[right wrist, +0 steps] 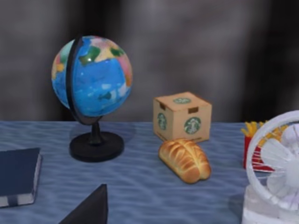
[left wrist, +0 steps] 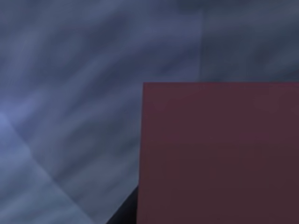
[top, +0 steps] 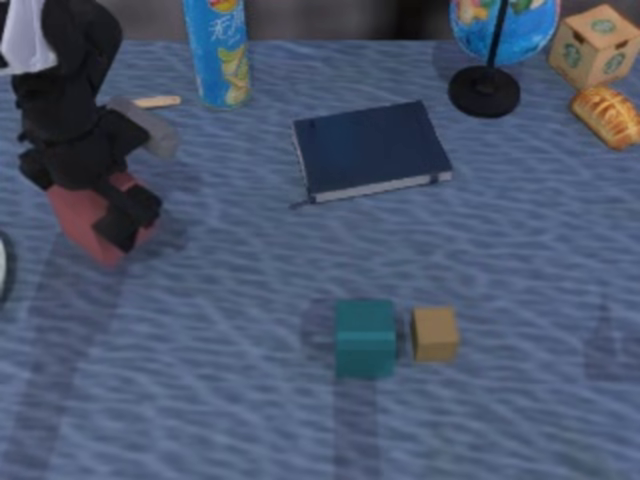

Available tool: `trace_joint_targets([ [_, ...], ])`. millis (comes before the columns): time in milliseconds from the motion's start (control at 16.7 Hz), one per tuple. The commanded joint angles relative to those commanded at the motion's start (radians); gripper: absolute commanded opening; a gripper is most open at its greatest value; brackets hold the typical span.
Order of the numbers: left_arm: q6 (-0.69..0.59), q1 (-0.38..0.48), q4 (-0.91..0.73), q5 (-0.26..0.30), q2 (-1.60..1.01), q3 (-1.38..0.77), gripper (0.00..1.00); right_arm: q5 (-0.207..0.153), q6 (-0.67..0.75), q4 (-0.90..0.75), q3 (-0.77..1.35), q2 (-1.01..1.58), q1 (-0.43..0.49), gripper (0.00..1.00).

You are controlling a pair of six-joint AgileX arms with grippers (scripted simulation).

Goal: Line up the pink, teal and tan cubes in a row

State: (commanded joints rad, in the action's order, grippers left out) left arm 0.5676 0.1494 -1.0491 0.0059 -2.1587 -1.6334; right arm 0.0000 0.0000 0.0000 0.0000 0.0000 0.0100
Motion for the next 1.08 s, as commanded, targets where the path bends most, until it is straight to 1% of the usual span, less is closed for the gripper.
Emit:
trace_joint_targets([
  [180, -0.001, -0.006, -0.079, -0.001, 0.033, -0.051, 0.0, 0.0, 0.0, 0.0, 0.0, 0.0, 0.0, 1.0],
  [360, -0.001, -0.007, -0.084, -0.001, 0.037, -0.055, 0.0, 0.0, 0.0, 0.0, 0.0, 0.0, 0.0, 1.0],
  [540, 0.016, 0.014, -0.081, -0.001, 0.04, -0.045, 0.0, 0.0, 0.0, 0.0, 0.0, 0.0, 0.0, 1.0],
  [720, 0.101, 0.106, -0.077, -0.001, 0.088, 0.004, 0.0, 0.0, 0.0, 0.0, 0.0, 0.0, 0.0, 1.0],
  [1080, 0.349, 0.378, -0.07, 0.0, 0.224, 0.153, 0.0, 0.0, 0.0, 0.0, 0.0, 0.0, 0.0, 1.0],
])
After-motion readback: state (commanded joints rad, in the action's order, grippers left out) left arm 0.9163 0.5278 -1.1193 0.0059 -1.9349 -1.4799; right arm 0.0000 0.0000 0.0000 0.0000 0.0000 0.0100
